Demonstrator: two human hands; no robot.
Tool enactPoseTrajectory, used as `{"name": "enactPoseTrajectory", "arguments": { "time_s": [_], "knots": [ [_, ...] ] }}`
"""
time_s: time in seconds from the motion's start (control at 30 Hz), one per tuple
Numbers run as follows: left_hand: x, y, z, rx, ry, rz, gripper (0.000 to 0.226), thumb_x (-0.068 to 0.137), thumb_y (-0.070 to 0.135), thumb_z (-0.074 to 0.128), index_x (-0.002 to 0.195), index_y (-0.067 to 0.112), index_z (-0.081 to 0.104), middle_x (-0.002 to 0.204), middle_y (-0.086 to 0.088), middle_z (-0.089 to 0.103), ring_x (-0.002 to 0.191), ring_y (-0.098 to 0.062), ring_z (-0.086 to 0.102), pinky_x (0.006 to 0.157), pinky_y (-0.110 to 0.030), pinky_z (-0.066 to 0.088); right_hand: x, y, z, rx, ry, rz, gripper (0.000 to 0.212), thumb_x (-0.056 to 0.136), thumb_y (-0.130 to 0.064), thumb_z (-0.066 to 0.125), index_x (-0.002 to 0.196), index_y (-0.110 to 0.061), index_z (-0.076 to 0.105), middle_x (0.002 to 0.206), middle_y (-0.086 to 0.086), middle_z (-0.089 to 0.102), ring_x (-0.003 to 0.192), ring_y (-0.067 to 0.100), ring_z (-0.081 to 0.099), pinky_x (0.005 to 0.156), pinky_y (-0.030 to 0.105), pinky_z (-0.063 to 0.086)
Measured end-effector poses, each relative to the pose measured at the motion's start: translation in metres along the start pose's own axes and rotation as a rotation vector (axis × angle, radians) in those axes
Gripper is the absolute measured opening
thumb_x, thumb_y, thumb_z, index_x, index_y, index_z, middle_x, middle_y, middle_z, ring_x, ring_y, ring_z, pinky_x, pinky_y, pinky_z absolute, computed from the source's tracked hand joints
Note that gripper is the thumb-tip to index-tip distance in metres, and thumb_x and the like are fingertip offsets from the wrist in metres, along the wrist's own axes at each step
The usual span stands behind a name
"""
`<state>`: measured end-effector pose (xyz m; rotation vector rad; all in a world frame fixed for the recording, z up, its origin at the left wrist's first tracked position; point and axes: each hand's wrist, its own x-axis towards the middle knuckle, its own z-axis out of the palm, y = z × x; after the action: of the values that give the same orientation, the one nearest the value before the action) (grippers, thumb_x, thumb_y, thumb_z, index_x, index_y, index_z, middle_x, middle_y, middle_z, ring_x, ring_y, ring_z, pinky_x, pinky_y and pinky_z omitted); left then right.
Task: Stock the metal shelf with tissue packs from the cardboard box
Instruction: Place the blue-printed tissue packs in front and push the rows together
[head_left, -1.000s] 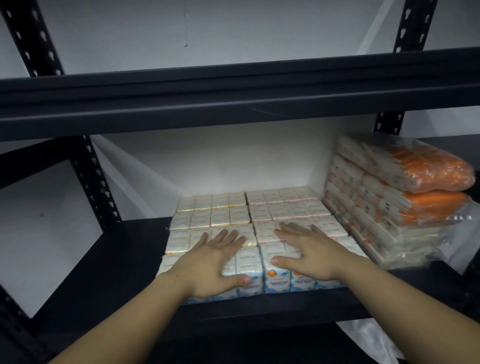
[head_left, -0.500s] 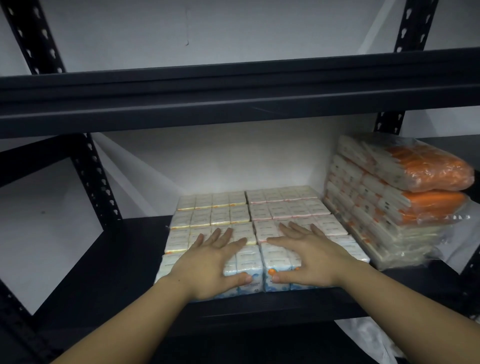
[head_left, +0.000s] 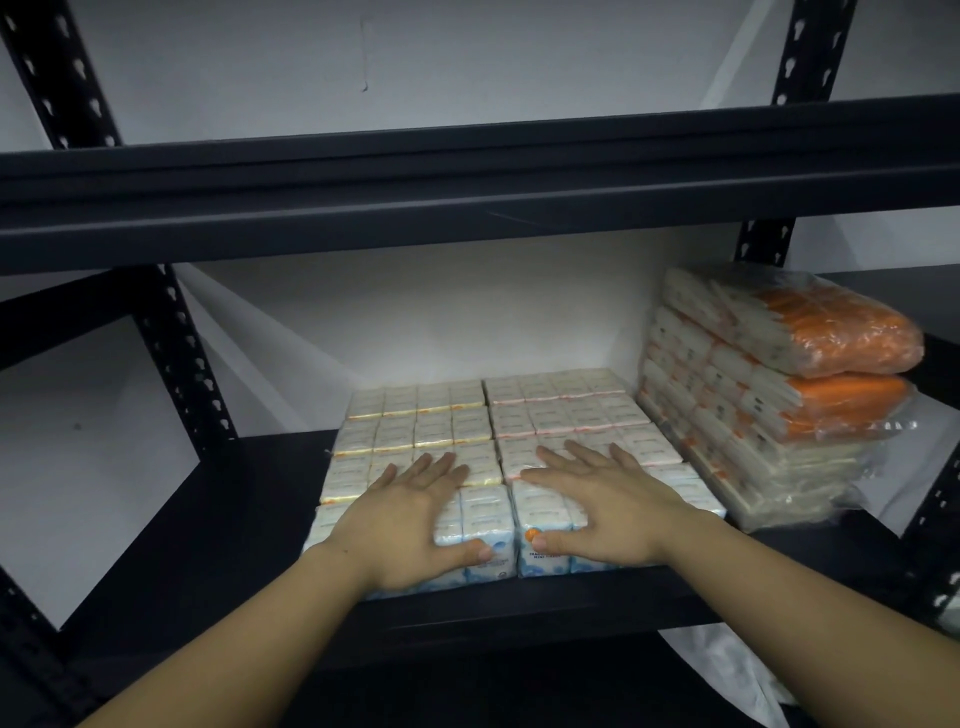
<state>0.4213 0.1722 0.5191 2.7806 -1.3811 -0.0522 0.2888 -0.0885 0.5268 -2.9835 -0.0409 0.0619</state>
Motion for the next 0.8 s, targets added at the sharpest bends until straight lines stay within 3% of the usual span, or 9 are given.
{"name": "enactPoseTrajectory", "arguments": {
  "time_s": [0.2,0.37,0.67,0.8],
  "knots": [
    [-0.008,-0.007,0.0,-0.033,0.015,0.042,0.093,0.081,0.097,0.031,0.161,0.053,0.011,0.174,0.002,-0.003,0.16,-0.02,-0.006,0.131,-0.043,0.003,-0.002,0.004,0.003,0.164,0.118,-0.021,0.08,0.079,-0.083,0.061,0.151,-0.052,0.043,0.17,-0.019,0.02,0.159,0.013,0.01,0.128,0.055,0.001],
    [-0.009,-0.005,0.0,-0.01,0.019,0.037,0.087,0.086,0.092,0.033,0.161,0.053,0.013,0.174,0.002,0.001,0.161,-0.018,-0.004,0.131,-0.042,0.003,0.004,-0.001,0.004,0.129,0.098,-0.046,0.079,0.081,-0.088,0.054,0.152,-0.058,0.036,0.17,-0.02,0.017,0.159,0.013,0.009,0.129,0.054,0.001],
    [-0.003,0.0,0.0,-0.001,0.046,0.078,0.082,0.089,0.088,0.032,0.161,0.051,0.017,0.174,0.004,0.004,0.16,-0.013,-0.001,0.13,-0.039,-0.001,0.004,0.013,0.0,0.242,0.09,-0.08,0.081,0.075,-0.083,0.067,0.147,-0.051,0.05,0.166,-0.022,0.027,0.154,-0.001,0.016,0.13,0.047,0.012],
    [-0.001,0.0,0.002,0.004,0.06,0.082,0.082,0.088,0.09,0.031,0.16,0.052,0.017,0.174,0.004,0.005,0.16,-0.013,0.002,0.129,-0.038,0.001,0.004,0.013,0.003,0.178,0.106,-0.079,0.082,0.077,-0.087,0.06,0.15,-0.052,0.046,0.167,-0.021,0.028,0.154,0.0,0.019,0.129,0.048,0.013]
  ]
}}
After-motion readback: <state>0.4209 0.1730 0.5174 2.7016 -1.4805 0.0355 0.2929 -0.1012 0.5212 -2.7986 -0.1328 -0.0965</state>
